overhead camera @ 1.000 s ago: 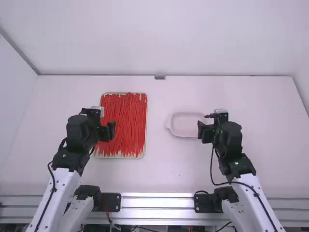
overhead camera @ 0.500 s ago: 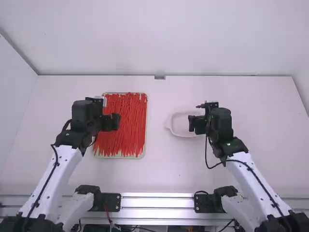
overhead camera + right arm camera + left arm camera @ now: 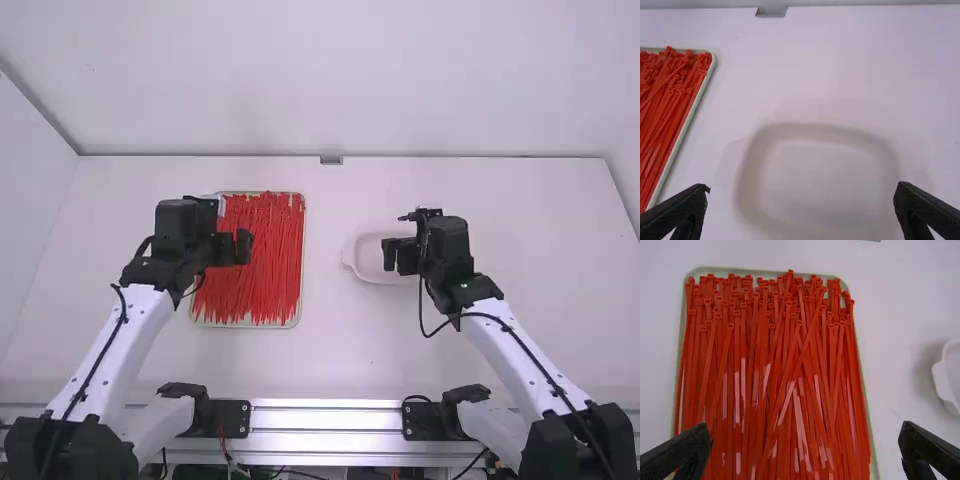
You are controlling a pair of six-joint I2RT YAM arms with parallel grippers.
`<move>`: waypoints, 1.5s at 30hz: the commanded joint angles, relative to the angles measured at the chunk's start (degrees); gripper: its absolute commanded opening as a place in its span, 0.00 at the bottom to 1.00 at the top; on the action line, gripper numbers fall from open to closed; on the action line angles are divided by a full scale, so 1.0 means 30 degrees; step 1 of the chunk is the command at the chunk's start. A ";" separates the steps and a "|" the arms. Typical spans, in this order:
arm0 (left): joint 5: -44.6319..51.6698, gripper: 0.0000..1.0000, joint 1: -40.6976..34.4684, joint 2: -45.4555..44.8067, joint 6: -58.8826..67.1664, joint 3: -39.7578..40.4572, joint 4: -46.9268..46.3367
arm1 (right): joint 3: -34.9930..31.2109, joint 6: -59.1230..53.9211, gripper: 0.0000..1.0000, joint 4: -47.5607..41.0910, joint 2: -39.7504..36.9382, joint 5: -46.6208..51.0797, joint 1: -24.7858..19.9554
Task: Fasten the cable tie
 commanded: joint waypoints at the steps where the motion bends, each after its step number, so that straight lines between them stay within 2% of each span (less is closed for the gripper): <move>1: 0.0168 0.99 -0.0168 0.0036 0.0226 0.0576 0.0138 | 0.0816 -0.0015 0.99 -0.0066 -0.0459 -0.0430 0.0124; 7: 0.0175 0.99 -0.0153 0.0255 0.0262 0.1100 0.0138 | 0.0816 -0.0007 0.99 -0.0350 -0.1064 -0.0430 0.0124; 13: 0.0204 0.99 -0.0189 0.1741 0.0663 0.3271 -0.0954 | 0.0816 -0.0015 0.99 -0.0342 -0.1013 -0.0423 0.0124; 30: -0.0809 0.99 -0.0175 1.1183 0.1457 1.1336 -0.3920 | 0.0816 -0.0022 0.99 -0.0401 -0.1013 -0.0423 0.0124; 38: -0.0867 0.99 -0.0175 1.3835 0.1443 1.2517 -0.3089 | 0.0816 -0.0022 0.99 -0.0627 -0.1013 -0.0408 0.0124; 45: -0.0590 0.99 -0.0211 1.4622 0.0721 1.2466 -0.2200 | 0.0816 -0.0015 0.99 -0.0641 -0.1013 -0.0415 0.0138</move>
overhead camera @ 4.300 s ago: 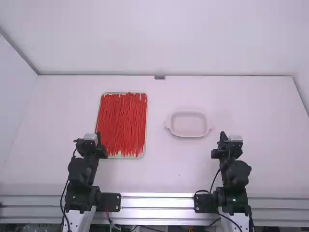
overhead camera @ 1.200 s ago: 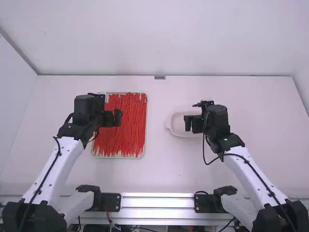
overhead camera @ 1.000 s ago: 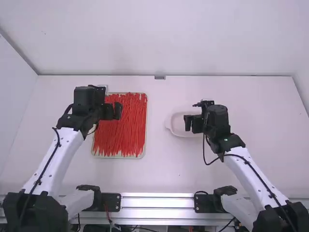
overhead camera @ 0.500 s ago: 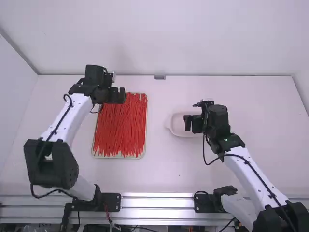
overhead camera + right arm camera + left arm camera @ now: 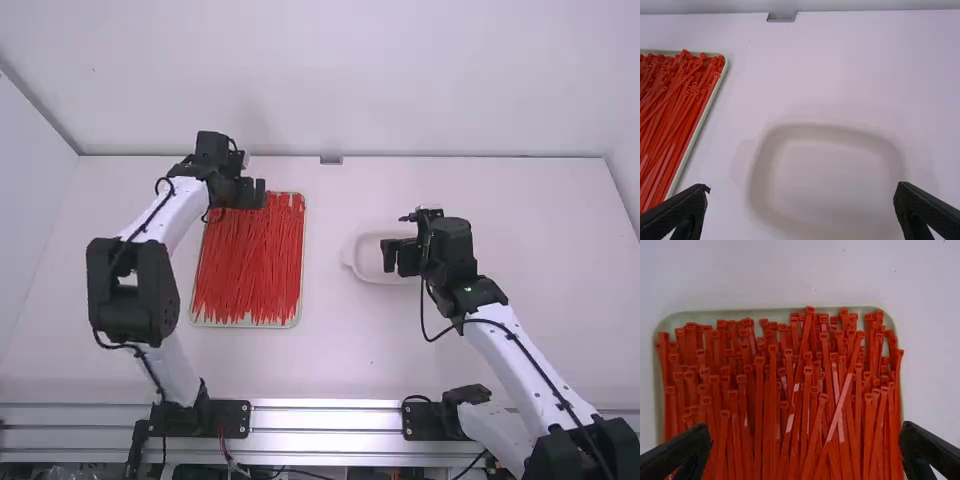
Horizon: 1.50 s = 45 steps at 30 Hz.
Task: Fasten the cable tie
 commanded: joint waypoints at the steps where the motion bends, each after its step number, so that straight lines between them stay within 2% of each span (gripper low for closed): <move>1: 0.0233 0.99 -0.0350 0.0393 -0.0248 0.0444 0.0117 | 0.0765 -0.0015 0.99 -0.0044 -0.0175 -0.0029 0.0095; 6: 0.1435 0.99 -0.0423 0.0867 0.0576 0.0444 0.0758 | 0.0765 -0.0015 0.99 -0.0051 -0.0175 -0.0044 0.0087; 16: 0.1421 0.99 -0.0459 0.1552 0.0539 0.0444 0.0765 | 0.0765 -0.0015 0.99 -0.0058 -0.0175 -0.0036 0.0131; 27: 0.1435 0.99 -0.0925 0.2310 0.0656 0.0168 0.0612 | 0.0765 -0.0882 0.99 -0.0015 -0.0175 0.0313 0.1107; 45: 0.1122 0.99 -0.1231 0.2310 0.0663 -0.2361 0.3898 | 0.0765 -0.0860 0.99 -0.0007 -0.0175 0.0255 0.1049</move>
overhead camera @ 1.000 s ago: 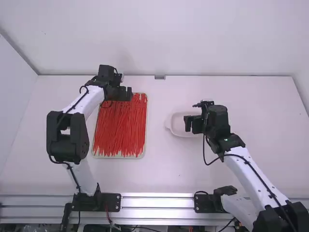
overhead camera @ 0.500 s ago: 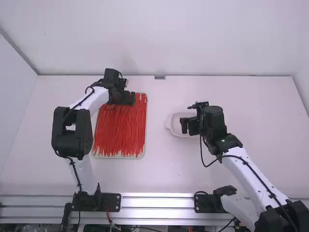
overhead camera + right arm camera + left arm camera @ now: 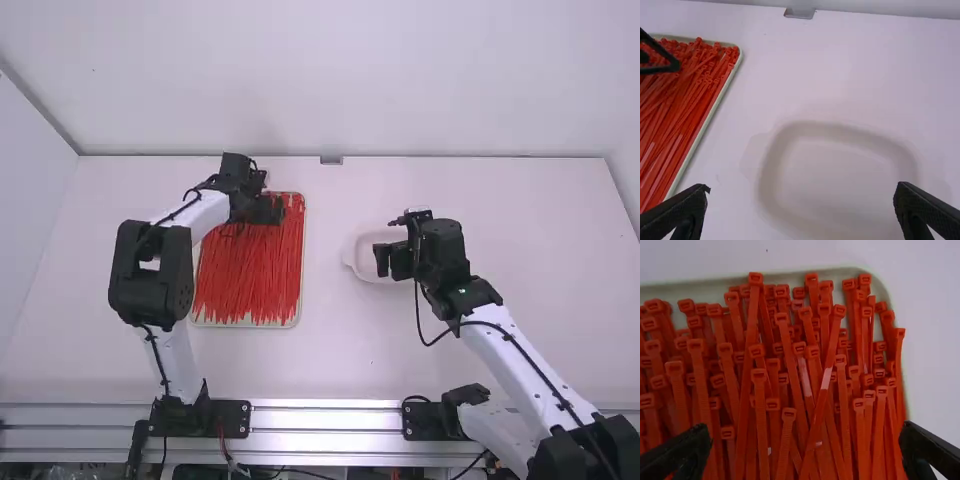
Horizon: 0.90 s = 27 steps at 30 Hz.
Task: Fasten the cable tie
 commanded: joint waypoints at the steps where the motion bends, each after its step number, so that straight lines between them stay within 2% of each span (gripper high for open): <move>1: -0.0015 0.99 -0.0168 0.0138 0.0138 -0.0277 0.0189 | 0.0729 0.0000 0.99 0.0022 -0.0175 0.0007 -0.0015; 12: -0.0233 0.99 -0.0306 0.0138 0.1632 -0.0277 0.0255 | 0.0729 0.0007 0.99 -0.0022 -0.0175 0.0015 -0.0197; 18: -0.3213 0.99 -0.0299 0.0138 -0.0117 -0.0204 0.0546 | 0.0729 0.0007 0.99 -0.0022 -0.0175 0.0007 -0.0226; 27: -0.4612 0.99 -0.0306 0.0138 -0.0874 -0.0197 0.1020 | 0.0729 0.0066 0.99 0.0117 -0.0168 0.0000 -0.0211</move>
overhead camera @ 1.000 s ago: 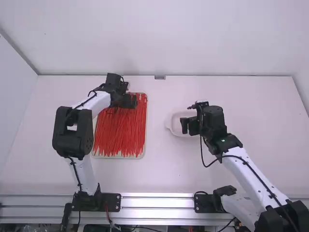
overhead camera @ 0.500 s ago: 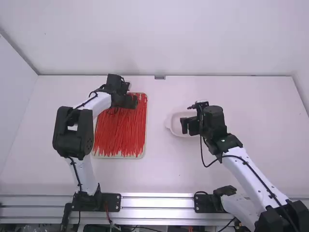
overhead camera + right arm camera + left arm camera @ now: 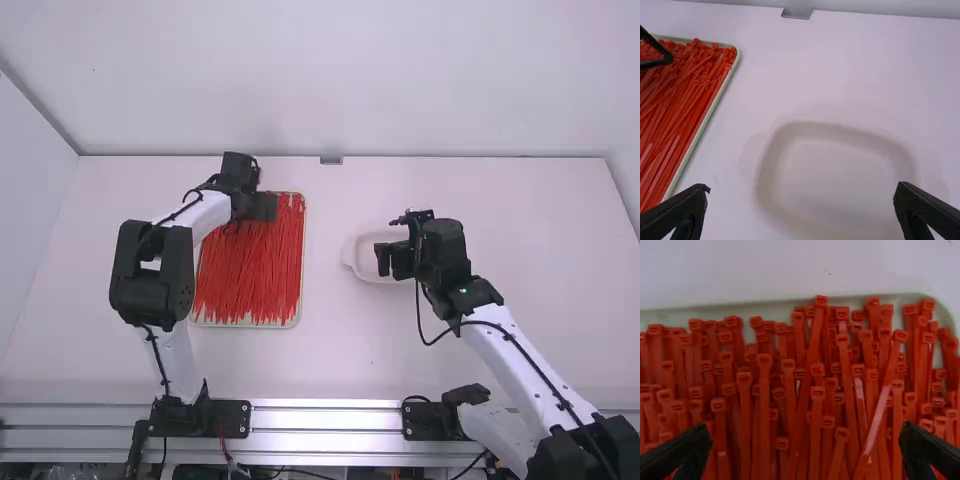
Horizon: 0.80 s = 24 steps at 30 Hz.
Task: Fasten the cable tie
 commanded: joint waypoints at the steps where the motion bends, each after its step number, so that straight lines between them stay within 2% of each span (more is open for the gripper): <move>1: -0.0641 0.99 -0.0153 0.0138 -0.0299 -0.0080 0.0015 | 0.0729 0.0044 0.99 0.0109 -0.0168 0.0015 -0.0051; 16: -0.0568 0.99 -0.0452 0.0138 -0.0117 0.4095 -0.5034 | 0.0729 0.0058 0.99 0.0095 -0.0168 -0.0138 -0.0051; 24: -0.0634 0.99 -0.0699 0.0138 -0.0153 0.4532 -0.5661 | 0.0729 0.0044 0.99 0.0080 -0.0168 -0.0131 -0.0051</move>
